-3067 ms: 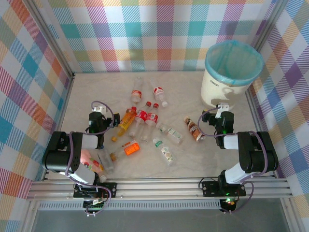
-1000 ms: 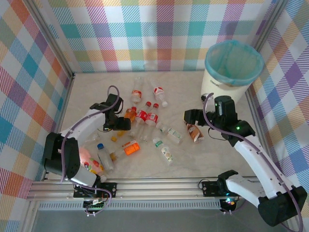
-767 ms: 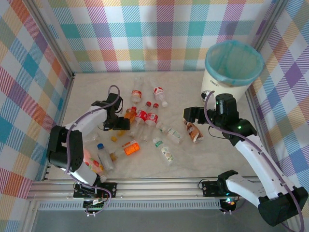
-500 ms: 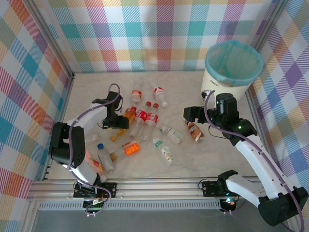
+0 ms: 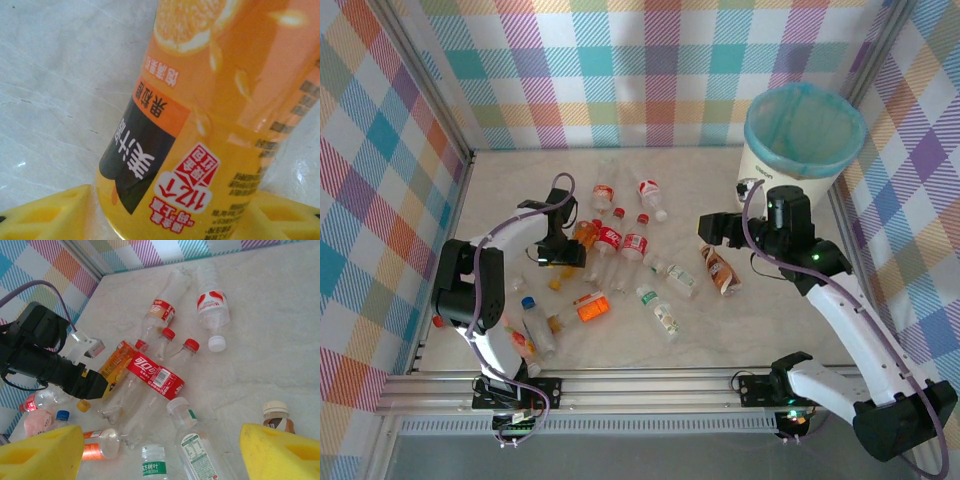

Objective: Put the plastic bottles in the bin

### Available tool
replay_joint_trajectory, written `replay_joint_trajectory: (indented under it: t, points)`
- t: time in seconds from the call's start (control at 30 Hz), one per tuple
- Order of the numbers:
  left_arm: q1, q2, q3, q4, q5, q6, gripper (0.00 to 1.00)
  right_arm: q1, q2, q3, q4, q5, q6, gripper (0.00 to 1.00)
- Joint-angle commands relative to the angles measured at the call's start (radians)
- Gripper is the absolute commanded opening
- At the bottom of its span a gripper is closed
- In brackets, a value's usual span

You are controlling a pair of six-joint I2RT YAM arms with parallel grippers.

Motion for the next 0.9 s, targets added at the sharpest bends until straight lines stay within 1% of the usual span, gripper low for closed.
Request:
replay_joint_trajectory:
  t: [0.0, 0.23, 0.37, 0.43, 0.53, 0.63, 0.7, 0.77, 0.87]
  points:
    - [0.018, -0.014, 0.017, -0.026, -0.043, 0.019, 0.60, 0.005, 0.009, 0.055, 0.003, 0.008, -0.011, 0.81]
    - [0.018, -0.138, 0.052, -0.067, -0.137, 0.038, 0.59, 0.005, 0.036, 0.135, -0.003, -0.004, 0.008, 0.81]
    - [0.018, -0.230, 0.105, -0.090, -0.146, 0.051, 0.58, 0.007, 0.061, 0.187, 0.005, -0.015, 0.029, 0.79]
    - [0.015, -0.295, 0.127, -0.076, -0.118, 0.061, 0.58, 0.007, 0.078, 0.216, 0.016, -0.039, 0.040, 0.78]
    - [-0.005, -0.400, 0.136, -0.016, -0.037, 0.090, 0.58, 0.008, 0.105, 0.256, 0.047, -0.084, 0.061, 0.78]
    - [-0.066, -0.493, 0.146, 0.056, 0.048, 0.129, 0.57, 0.020, 0.143, 0.298, 0.092, -0.148, 0.085, 0.78]
    - [-0.125, -0.538, 0.150, 0.107, 0.093, 0.148, 0.57, 0.035, 0.174, 0.323, 0.132, -0.191, 0.102, 0.79]
    - [-0.174, -0.567, 0.152, 0.149, 0.129, 0.157, 0.57, 0.053, 0.201, 0.342, 0.168, -0.235, 0.112, 0.80]
    - [-0.220, -0.588, 0.152, 0.205, 0.172, 0.145, 0.57, 0.088, 0.240, 0.377, 0.195, -0.272, 0.108, 0.83]
